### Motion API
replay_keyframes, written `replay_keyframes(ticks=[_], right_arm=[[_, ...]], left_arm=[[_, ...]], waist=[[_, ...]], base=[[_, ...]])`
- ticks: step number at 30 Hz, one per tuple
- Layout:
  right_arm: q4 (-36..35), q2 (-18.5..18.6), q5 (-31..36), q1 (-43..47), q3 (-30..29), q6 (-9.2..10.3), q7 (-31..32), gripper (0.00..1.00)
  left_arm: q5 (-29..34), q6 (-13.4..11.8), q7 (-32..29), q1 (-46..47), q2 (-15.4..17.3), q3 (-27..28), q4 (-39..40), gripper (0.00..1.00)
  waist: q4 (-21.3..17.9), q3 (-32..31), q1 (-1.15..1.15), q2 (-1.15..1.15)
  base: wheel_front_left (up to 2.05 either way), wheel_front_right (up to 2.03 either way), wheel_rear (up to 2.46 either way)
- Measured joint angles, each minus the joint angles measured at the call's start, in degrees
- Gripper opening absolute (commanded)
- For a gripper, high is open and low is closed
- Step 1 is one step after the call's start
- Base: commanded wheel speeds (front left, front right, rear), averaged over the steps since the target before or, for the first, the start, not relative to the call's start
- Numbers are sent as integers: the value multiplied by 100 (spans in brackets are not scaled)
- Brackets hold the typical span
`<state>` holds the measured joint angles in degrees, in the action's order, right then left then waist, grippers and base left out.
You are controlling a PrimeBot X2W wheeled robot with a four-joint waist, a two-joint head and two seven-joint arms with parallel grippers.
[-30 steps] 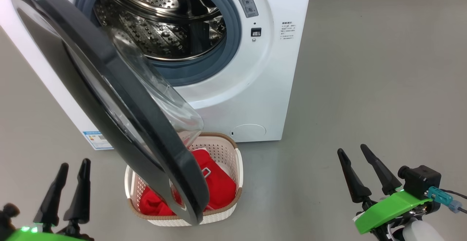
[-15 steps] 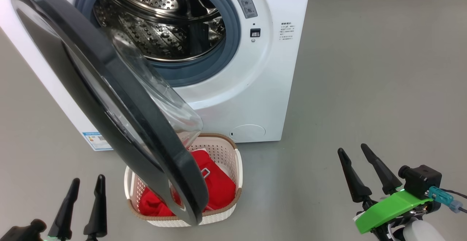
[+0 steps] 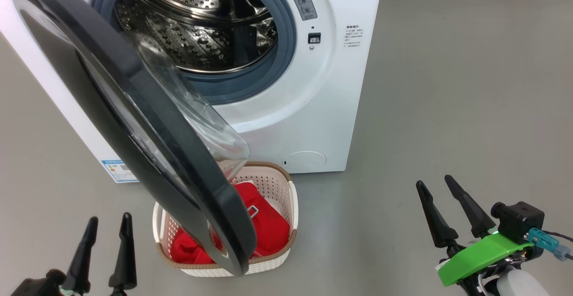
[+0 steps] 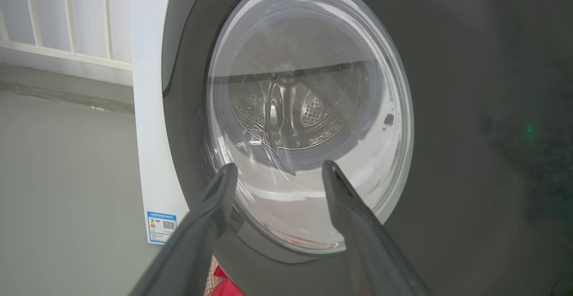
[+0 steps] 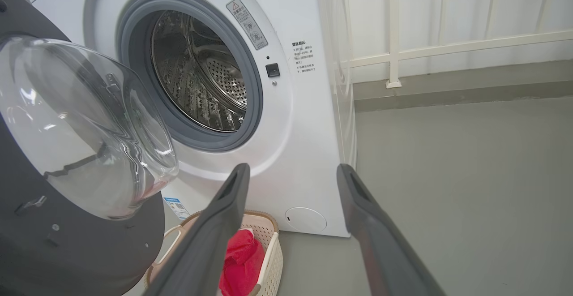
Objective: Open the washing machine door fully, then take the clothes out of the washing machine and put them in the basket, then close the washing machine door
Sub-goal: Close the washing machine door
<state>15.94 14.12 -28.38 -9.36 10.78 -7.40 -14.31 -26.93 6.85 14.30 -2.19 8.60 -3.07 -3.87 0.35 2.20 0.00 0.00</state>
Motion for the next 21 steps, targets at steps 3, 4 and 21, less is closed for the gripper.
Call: replay_keyframes(ticks=[3, 4, 21], right_arm=[[0, 1, 0, 0, 0, 0, 0, 100], [0, 1, 0, -1, 0, 0, 0, 100], [3, 7, 0, -2, 18, 0, 0, 100]], left_arm=[[76, 5, 0, -1, -53, 30, -15, 100], [78, 5, 0, -1, -66, 33, -21, 100], [214, 45, 0, 0, -138, 23, -44, 100]], waist=[[1, 12, 0, 0], [0, 15, 0, 0], [36, -5, 0, 0]], base=[[0, 0, 0], [0, 0, 0], [0, 0, 0]])
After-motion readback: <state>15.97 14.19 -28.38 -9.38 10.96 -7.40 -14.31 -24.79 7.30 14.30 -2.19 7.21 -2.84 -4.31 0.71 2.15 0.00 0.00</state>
